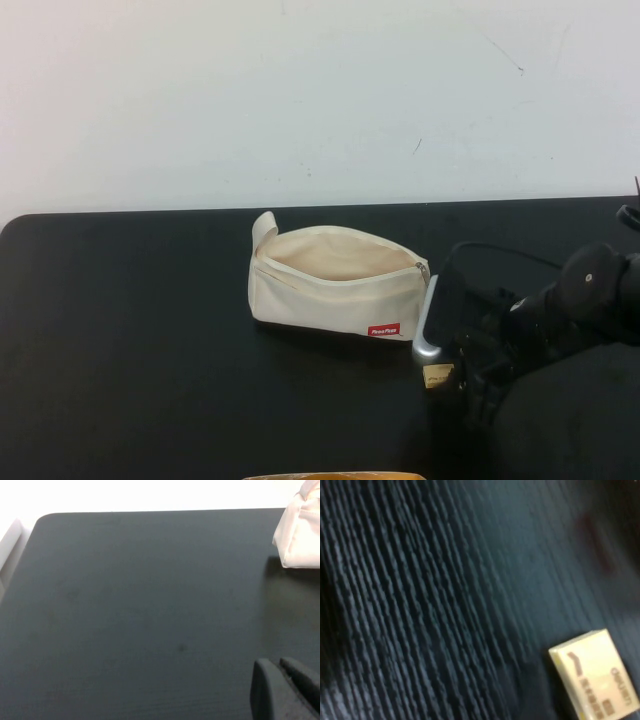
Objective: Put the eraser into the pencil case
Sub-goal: Pick up the eraser from the table, then place the eraser on the pencil case
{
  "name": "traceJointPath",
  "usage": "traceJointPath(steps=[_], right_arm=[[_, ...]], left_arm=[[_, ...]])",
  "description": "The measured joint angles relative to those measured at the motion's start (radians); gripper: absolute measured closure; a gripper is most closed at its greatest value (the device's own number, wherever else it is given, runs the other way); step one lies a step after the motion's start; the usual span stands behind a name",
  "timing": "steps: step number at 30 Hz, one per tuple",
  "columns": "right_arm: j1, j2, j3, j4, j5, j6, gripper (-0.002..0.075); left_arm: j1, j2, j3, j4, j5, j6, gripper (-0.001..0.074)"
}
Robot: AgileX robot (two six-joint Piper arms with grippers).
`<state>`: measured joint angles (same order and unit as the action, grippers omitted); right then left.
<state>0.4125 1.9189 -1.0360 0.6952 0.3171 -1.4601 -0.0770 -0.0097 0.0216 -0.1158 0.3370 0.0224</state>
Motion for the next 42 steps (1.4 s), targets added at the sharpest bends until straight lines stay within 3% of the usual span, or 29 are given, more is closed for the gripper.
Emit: traceJointPath(steps=[6,18,28,30,35,37,39,42], right_arm=[[0.000,0.002,0.000,0.007,0.021,-0.004,0.0540],[0.000,-0.228,-0.065,0.050,0.294,-0.004,0.0533],[0.000,-0.259,-0.230,0.387,0.140,-0.104,0.0533],[0.000,-0.211,-0.255,0.431,0.149,-0.120,0.0496],[0.000,-0.116,-0.296,0.477,0.155,-0.111,0.0222],[0.000,-0.111,-0.300,0.480,0.142,-0.111,0.0188],[0.000,-0.113,-0.302,0.481,0.129,-0.111,0.0200],[0.000,-0.147,-0.302,0.479,0.121,-0.111,0.0328]], left_arm=[[0.000,0.000,0.000,0.000,0.000,0.000,0.0736],[0.000,0.000,0.000,0.000,0.000,0.000,0.0736],[0.000,0.000,0.000,0.000,0.000,0.000,0.0736],[0.000,0.000,0.000,0.000,0.000,0.000,0.0736],[0.000,0.000,0.000,0.000,0.000,0.000,0.0736],[0.000,0.000,0.000,0.000,0.000,0.000,0.0736],[0.000,0.000,0.000,0.000,0.000,0.000,0.0736],[0.000,0.000,0.000,0.000,0.000,0.000,0.0736]])
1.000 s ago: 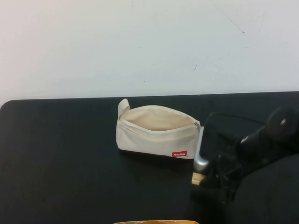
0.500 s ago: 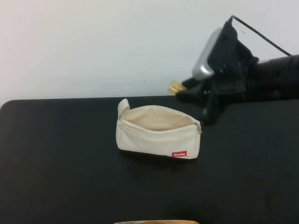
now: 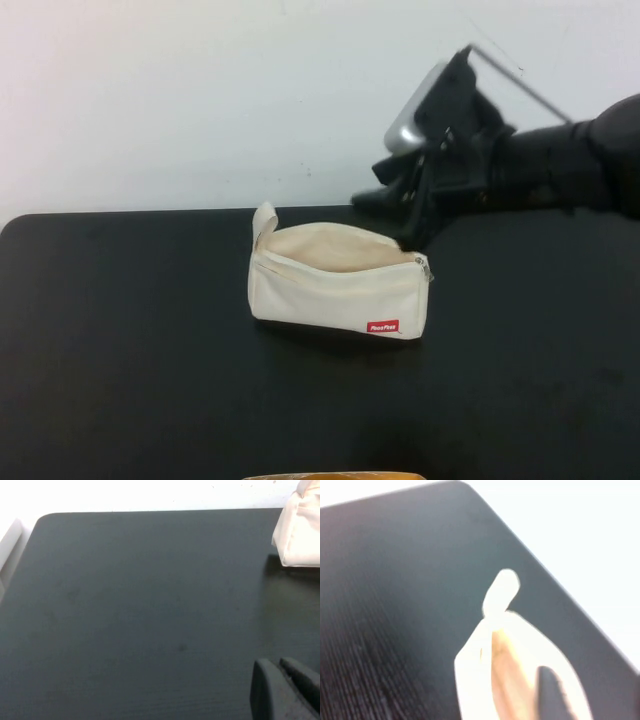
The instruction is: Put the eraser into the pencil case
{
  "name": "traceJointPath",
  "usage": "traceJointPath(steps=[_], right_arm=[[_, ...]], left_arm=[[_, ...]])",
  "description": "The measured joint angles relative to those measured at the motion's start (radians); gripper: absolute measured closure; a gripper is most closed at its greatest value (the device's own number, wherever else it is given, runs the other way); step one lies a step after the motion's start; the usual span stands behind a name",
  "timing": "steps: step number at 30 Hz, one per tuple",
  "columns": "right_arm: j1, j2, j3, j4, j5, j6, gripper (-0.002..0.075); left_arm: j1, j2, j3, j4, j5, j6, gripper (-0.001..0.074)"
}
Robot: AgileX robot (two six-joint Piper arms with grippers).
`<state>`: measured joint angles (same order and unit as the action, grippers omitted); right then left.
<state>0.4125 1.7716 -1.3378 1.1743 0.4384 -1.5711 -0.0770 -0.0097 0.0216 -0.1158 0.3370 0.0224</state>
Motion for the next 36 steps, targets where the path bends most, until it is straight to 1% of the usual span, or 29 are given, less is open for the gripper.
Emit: traceJointPath(steps=[3,4,5,7,9,10,14,16,17,21,26,31,36], right_arm=[[0.000,-0.067,0.000,-0.053,0.004,0.001,0.0571],[0.000,-0.097,0.000,-0.082,0.009,0.006,0.0624],[0.000,-0.129,0.000,-0.120,0.018,0.024,0.0658],[0.000,-0.190,-0.002,-0.220,0.036,0.105,0.0692],[0.000,-0.254,-0.004,-0.370,0.077,0.249,0.0707],[0.000,-0.284,-0.008,-0.474,0.112,0.351,0.0712],[0.000,-0.366,-0.004,-0.902,0.355,0.772,0.0718],[0.000,-0.400,0.029,-1.049,0.448,0.883,0.0719],[0.000,-0.424,0.061,-1.094,0.479,0.923,0.0719],[0.000,-0.559,0.234,-1.174,0.485,1.044,0.0720],[0.000,-0.804,0.546,-1.163,0.333,1.158,0.0720],[0.000,-1.071,0.766,-1.139,0.171,1.189,0.0720],[0.000,-1.273,0.889,-1.123,0.114,1.201,0.0720]], left_arm=[[0.000,0.000,0.000,0.000,0.000,0.000,0.0736],[0.000,0.000,0.000,0.000,0.000,0.000,0.0736],[0.000,0.000,0.000,0.000,0.000,0.000,0.0736],[0.000,0.000,0.000,0.000,0.000,0.000,0.0736],[0.000,0.000,0.000,0.000,0.000,0.000,0.0736],[0.000,0.000,0.000,0.000,0.000,0.000,0.0736],[0.000,0.000,0.000,0.000,0.000,0.000,0.0736],[0.000,0.000,0.000,0.000,0.000,0.000,0.0736],[0.000,0.000,0.000,0.000,0.000,0.000,0.0736],[0.000,0.000,0.000,0.000,0.000,0.000,0.0736],[0.000,0.000,0.000,0.000,0.000,0.000,0.0736],[0.000,0.000,0.000,0.000,0.000,0.000,0.0736],[0.000,0.000,0.000,0.000,0.000,0.000,0.0736]])
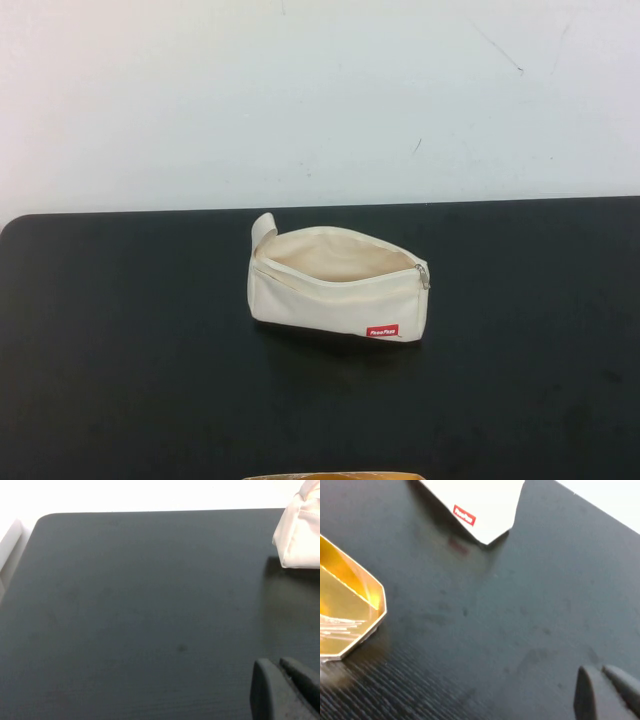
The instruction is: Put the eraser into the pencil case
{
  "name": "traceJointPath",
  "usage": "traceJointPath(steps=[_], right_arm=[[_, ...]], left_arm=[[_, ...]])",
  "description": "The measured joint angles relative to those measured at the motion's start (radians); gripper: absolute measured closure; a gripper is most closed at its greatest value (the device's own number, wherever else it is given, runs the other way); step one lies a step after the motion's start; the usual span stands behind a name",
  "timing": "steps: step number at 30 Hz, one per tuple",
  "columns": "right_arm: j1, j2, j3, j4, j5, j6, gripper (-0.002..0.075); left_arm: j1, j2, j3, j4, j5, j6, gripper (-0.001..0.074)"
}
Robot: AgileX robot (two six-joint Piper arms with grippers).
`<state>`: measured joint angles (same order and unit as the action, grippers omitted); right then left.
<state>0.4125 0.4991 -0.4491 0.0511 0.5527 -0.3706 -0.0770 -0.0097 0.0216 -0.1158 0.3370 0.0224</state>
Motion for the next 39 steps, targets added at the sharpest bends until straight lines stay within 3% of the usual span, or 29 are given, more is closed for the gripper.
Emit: traceJointPath(steps=[19,25,30,35,39], right_arm=[[-0.007,-0.125,0.067,0.009,0.082,0.002,0.0720],[-0.157,-0.267,0.078,0.010,0.075,-0.009,0.0722],[-0.324,-0.399,0.235,0.007,-0.143,-0.015,0.0723],[-0.416,-0.501,0.427,0.013,-0.278,-0.017,0.0723],[-0.449,-0.508,0.474,0.013,-0.209,-0.017,0.0723]], left_arm=[[0.000,0.000,0.000,0.000,0.000,0.000,0.0736],[0.000,0.000,0.000,0.000,0.000,0.000,0.0736],[0.000,0.000,0.000,0.000,0.000,0.000,0.0736],[0.000,0.000,0.000,0.000,0.000,0.000,0.0736],[0.000,0.000,0.000,0.000,0.000,0.000,0.0736]])
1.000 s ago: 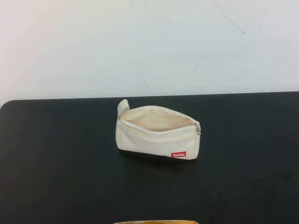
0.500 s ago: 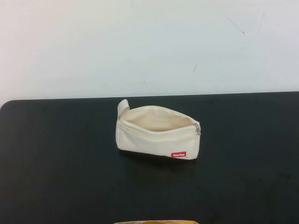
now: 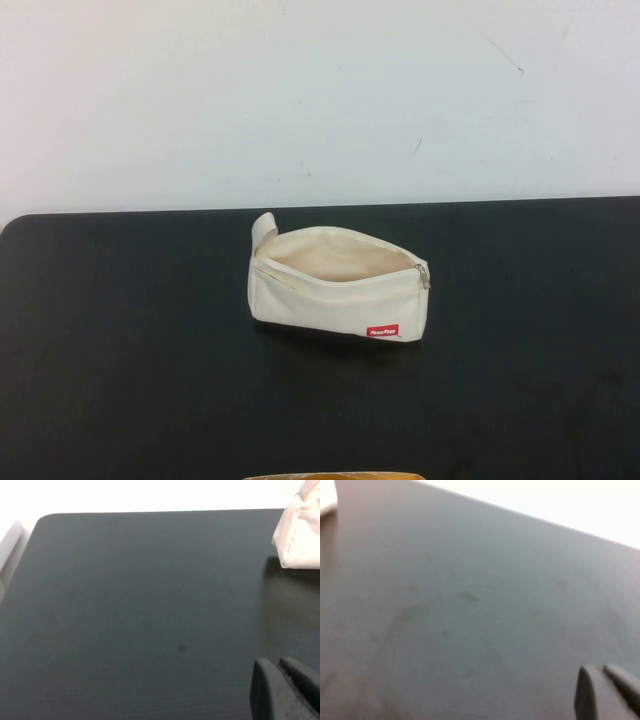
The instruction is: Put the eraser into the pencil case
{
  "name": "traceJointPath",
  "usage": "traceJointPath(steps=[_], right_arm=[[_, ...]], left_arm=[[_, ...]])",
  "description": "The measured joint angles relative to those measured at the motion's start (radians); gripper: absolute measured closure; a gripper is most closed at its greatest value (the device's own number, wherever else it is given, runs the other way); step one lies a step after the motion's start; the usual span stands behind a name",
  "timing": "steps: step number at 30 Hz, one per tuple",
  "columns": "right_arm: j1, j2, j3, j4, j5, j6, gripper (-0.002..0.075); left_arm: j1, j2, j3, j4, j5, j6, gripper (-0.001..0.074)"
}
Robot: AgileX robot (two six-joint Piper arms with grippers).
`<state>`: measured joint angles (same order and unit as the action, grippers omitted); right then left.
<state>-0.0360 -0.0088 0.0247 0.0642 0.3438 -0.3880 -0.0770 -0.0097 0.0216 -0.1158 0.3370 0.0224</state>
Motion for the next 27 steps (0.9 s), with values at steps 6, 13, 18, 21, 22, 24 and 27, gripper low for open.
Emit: traceJointPath(steps=[6,13,18,21,22,24,27], right_arm=[[-0.003,0.000,0.000,0.004,0.008,0.000,0.0724],[-0.003,0.000,0.000,0.006,0.008,0.100,0.0724],[0.003,0.000,0.000,-0.103,0.008,0.321,0.0725],[0.022,0.000,0.000,-0.148,0.008,0.375,0.0725],[0.027,0.000,0.000,-0.156,0.008,0.382,0.0725],[0.031,0.000,0.000,-0.156,0.008,0.388,0.0725],[0.031,0.000,0.000,-0.158,0.009,0.388,0.0725]], left_arm=[[0.000,0.000,0.000,0.000,0.000,0.000,0.0736],[0.000,0.000,0.000,0.000,0.000,0.000,0.0736],[0.000,0.000,0.000,0.000,0.000,0.000,0.0736],[0.000,0.000,0.000,0.000,0.000,0.000,0.0736],[0.000,0.000,0.000,0.000,0.000,0.000,0.0736],[0.000,0.000,0.000,0.000,0.000,0.000,0.0736],[0.000,0.000,0.000,0.000,0.000,0.000,0.0736]])
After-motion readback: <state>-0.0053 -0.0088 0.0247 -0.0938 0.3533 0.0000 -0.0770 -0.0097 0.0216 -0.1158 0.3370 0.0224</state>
